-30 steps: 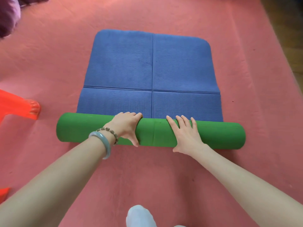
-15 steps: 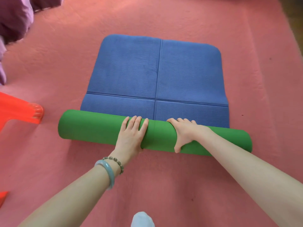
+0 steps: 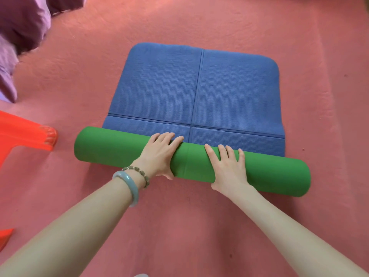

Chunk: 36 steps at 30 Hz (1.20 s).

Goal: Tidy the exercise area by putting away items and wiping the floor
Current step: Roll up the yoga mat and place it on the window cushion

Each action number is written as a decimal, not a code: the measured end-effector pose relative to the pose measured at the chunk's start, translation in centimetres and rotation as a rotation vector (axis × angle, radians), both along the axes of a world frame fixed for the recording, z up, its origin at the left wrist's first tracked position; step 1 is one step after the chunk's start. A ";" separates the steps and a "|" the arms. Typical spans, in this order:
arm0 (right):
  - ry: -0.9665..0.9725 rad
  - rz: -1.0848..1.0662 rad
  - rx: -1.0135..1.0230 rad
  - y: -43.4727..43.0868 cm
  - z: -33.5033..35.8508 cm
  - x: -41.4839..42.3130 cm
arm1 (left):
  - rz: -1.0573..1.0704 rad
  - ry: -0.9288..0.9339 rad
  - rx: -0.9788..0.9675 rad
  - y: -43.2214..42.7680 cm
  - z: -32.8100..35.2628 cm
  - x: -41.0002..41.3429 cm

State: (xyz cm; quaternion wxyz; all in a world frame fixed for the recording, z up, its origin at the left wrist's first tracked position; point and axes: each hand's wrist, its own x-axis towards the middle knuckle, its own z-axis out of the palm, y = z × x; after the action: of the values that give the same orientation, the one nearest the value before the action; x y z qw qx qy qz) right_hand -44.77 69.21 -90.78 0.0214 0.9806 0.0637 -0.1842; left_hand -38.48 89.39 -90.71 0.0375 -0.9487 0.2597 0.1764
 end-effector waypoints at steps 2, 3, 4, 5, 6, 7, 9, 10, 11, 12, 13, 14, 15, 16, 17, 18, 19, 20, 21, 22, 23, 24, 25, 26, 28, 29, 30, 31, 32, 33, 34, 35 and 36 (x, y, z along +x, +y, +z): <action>0.070 0.006 0.005 -0.4 0.2 1.0 | 0.063 -0.060 0.036 0.7 -0.1 -1.5; 0.088 0.016 0.001 -0.5 0.4 1.5 | 0.084 -0.082 0.049 1.0 -0.2 -2.3; 0.107 0.025 0.000 -0.7 0.5 1.9 | 0.096 -0.082 0.073 1.3 -0.2 -3.0; 0.119 0.033 0.007 -0.8 0.5 2.3 | 0.106 -0.066 0.105 1.3 -0.2 -3.2; 0.133 0.040 0.014 -0.9 0.6 2.7 | 0.118 -0.045 0.137 1.1 -0.2 -3.1; 0.157 0.044 0.018 -1.0 0.7 3.2 | 0.130 -0.021 0.171 0.7 0.0 -2.7; 0.222 0.040 0.031 -1.3 1.1 4.3 | 0.148 0.014 0.208 -0.2 0.5 -1.6; 0.245 0.042 0.040 -1.3 1.3 4.7 | 0.148 0.013 0.216 -0.5 0.6 -1.2; 0.260 0.046 0.047 -1.4 1.4 5.1 | 0.149 0.011 0.218 -0.6 0.5 -1.0; 0.272 0.046 0.053 -1.4 1.5 5.3 | 0.146 0.014 0.220 -0.7 0.5 -0.8; 0.285 0.042 0.053 -1.4 1.6 5.4 | 0.141 0.026 0.227 -0.7 0.6 -0.9; 0.287 0.041 0.049 -1.4 1.6 5.2 | 0.141 0.033 0.229 -0.7 0.7 -1.1; 0.270 0.041 0.050 -1.5 1.5 5.0 | 0.143 0.024 0.220 -0.7 0.7 -1.2; 0.250 0.038 0.049 -1.5 1.5 4.9 | 0.142 0.013 0.210 -0.7 0.7 -1.4; 0.234 0.030 0.046 -1.5 1.6 4.7 | 0.139 0.014 0.204 -0.7 0.9 -1.5; 0.227 0.025 0.038 -1.4 1.6 4.5 | 0.133 0.022 0.207 -0.7 1.1 -1.5; 0.217 0.023 0.033 -1.3 1.6 4.3 | 0.127 0.018 0.198 -0.5 0.9 -1.7; 0.200 0.021 0.032 -1.1 1.4 4.2 | 0.126 0.001 0.178 -0.3 0.8 -1.7; 0.198 0.016 0.030 -0.9 1.4 4.3 | 0.120 -0.014 0.167 -0.2 0.7 -1.7; 0.219 0.006 0.030 -0.9 1.5 4.5 | 0.102 -0.035 0.158 -0.1 0.6 -1.7; 0.249 0.001 0.028 -0.9 1.6 4.8 | 0.069 -0.069 0.144 -0.1 0.4 -1.9; 0.283 0.001 0.030 -1.0 1.6 5.3 | 0.038 -0.104 0.132 -0.2 0.1 -2.0; 0.322 0.002 0.037 -1.2 1.7 6.0 | 0.024 -0.119 0.112 -0.2 -0.3 -2.0; 0.365 0.003 0.051 -1.3 1.9 6.8 | 0.019 -0.134 0.072 -0.3 -0.8 -1.9; 0.449 0.004 0.089 -1.8 2.2 8.4 | 0.007 -0.154 0.001 -0.5 -1.6 -1.2; 0.487 -0.004 0.108 -2.0 2.3 9.0 | -0.001 -0.157 -0.023 -0.6 -1.9 -0.6; 0.518 -0.009 0.109 -2.2 2.4 9.5 | -0.008 -0.156 -0.040 -0.7 -2.1 -0.1; 0.537 -0.011 0.090 -2.3 2.5 9.8 | -0.014 -0.143 -0.047 -0.7 -2.2 0.5; 0.526 -0.003 0.067 -2.3 2.7 9.8 | -0.021 -0.125 -0.046 -0.8 -1.9 1.1; 0.481 0.018 0.050 -2.2 2.9 9.5 | -0.030 -0.105 -0.031 -0.9 -1.6 1.8; 0.409 0.041 0.046 -2.0 3.0 8.9 | -0.050 -0.088 -0.006 -1.0 -1.2 2.3; 0.329 0.048 0.062 -1.7 3.0 7.9 | -0.078 -0.071 0.018 -1.0 -0.9 2.8; 0.247 0.030 0.103 -1.4 3.1 7.0 | -0.094 -0.050 0.026 -1.1 -0.8 3.3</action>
State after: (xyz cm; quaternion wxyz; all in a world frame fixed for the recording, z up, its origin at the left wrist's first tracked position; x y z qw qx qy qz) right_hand -37.76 67.83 -87.67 -0.0342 0.9492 0.0901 -0.2995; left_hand -35.18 88.30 -91.47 0.0645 -0.9389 0.3009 0.1540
